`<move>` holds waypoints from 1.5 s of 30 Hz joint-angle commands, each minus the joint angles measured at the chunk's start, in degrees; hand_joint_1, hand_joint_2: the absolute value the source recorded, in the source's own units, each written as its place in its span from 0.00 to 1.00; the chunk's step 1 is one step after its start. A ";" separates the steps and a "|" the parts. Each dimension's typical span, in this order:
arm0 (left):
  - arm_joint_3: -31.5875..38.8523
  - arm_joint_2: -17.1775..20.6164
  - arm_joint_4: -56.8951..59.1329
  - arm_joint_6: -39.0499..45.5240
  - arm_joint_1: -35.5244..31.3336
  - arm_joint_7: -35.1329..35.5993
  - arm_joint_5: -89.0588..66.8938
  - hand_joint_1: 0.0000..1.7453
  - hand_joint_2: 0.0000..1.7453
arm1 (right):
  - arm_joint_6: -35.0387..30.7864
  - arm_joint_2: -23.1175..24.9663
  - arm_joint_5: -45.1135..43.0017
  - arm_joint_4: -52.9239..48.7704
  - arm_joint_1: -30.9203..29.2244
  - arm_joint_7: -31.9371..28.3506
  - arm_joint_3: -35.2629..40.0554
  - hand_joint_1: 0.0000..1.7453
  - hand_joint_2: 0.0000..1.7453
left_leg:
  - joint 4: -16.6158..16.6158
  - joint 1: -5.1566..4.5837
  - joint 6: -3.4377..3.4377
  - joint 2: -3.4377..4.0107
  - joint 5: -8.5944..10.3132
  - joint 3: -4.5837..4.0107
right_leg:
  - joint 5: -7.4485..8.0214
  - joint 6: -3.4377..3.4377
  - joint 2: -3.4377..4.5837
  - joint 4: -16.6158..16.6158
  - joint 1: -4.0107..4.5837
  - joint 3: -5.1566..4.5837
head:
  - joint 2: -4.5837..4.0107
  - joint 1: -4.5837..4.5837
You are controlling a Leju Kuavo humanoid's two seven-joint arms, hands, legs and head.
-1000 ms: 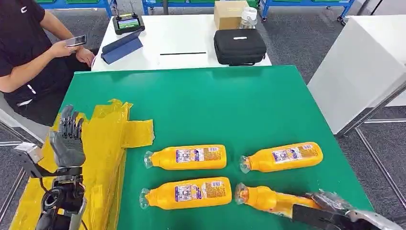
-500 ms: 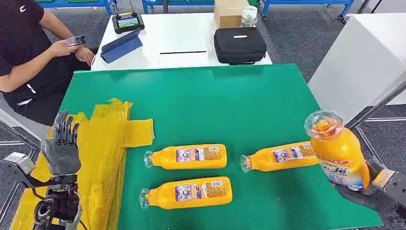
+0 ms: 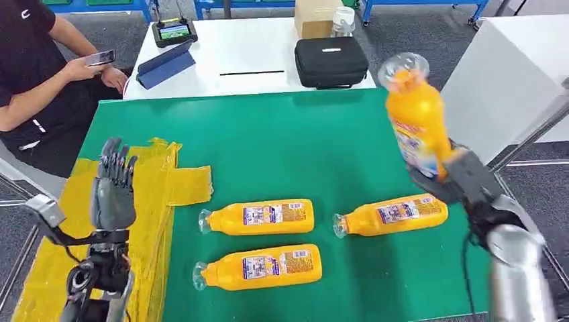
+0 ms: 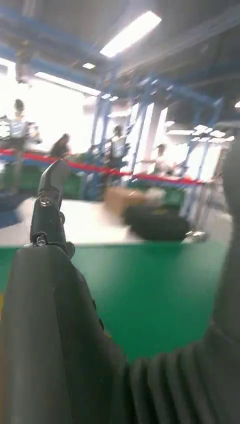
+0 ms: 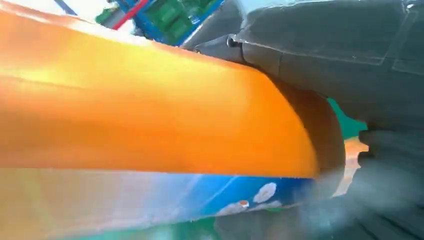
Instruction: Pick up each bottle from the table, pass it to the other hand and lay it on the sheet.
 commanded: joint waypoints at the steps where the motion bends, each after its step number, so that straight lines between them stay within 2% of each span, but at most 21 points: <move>1: -8.46 -1.05 7.26 1.57 -7.95 1.55 3.12 0.00 1.00 | -8.18 19.49 1.31 37.97 -27.20 0.95 26.79 1.00 1.00 | -0.07 0.00 -0.12 0.57 0.30 0.00 | 0.28 -0.09 0.54 0.04 0.01 -0.32 | 0.00 -0.02; 5: -9.03 -1.33 8.28 2.45 -10.68 1.96 4.02 0.00 1.00 | -10.01 25.70 3.67 44.74 -31.39 1.82 30.81 1.00 1.00 | 0.07 -0.02 -0.31 -0.02 0.58 -0.62 | 0.24 -0.17 0.08 0.43 0.03 -0.84 | 0.00 -0.02; 9: -8.62 -0.36 8.46 2.86 -10.57 1.92 4.45 0.00 1.00 | -9.75 28.73 3.78 47.37 -32.10 1.28 32.73 1.00 1.00 | 0.06 -0.07 -0.37 -0.18 0.62 -0.78 | 0.18 -0.16 -0.11 0.66 -0.02 -1.07 | 0.00 0.02; 22: -8.96 -0.51 9.00 2.77 -11.35 1.66 5.26 0.00 1.00 | -8.90 30.87 5.35 50.67 -32.01 0.95 37.62 1.00 1.00 | 0.07 -0.03 -0.36 -0.64 0.69 -1.08 | 0.15 -0.14 -0.50 0.67 -0.07 -1.27 | 0.00 0.02; 25: -9.59 -0.97 8.42 2.36 -11.38 1.90 5.67 0.00 1.00 | -9.34 32.49 7.92 52.79 -31.37 2.42 41.23 1.00 1.00 | 0.05 -0.02 -0.34 -0.63 0.69 -1.06 | 0.16 -0.16 -0.48 0.65 -0.07 -1.23 | 0.00 0.04; 34: -12.52 -2.23 6.28 0.91 -11.29 4.53 8.47 0.00 1.00 | -8.55 32.49 10.44 50.49 -29.75 10.79 62.44 1.00 1.00 | 0.05 -0.05 -0.35 -0.71 0.67 -1.02 | 0.10 -0.15 -0.57 0.66 -0.07 -1.22 | 0.00 -0.02; 38: -13.46 -2.55 6.39 0.59 -11.72 5.34 9.29 0.00 1.00 | -8.08 32.49 10.21 49.28 -29.74 11.95 67.04 1.00 1.00 | 0.06 -0.01 -0.35 -0.76 0.71 -1.11 | 0.13 -0.14 -0.61 0.64 -0.03 -1.29 | 0.00 0.02; 45: -14.34 -3.25 7.25 -1.55 -12.02 6.68 12.59 0.00 1.00 | -9.36 32.49 8.97 48.45 -29.75 12.85 69.30 1.00 1.00 | 0.06 0.01 -0.36 -0.90 0.72 -1.08 | 0.09 -0.16 -0.77 0.62 -0.02 -1.23 | 0.00 0.02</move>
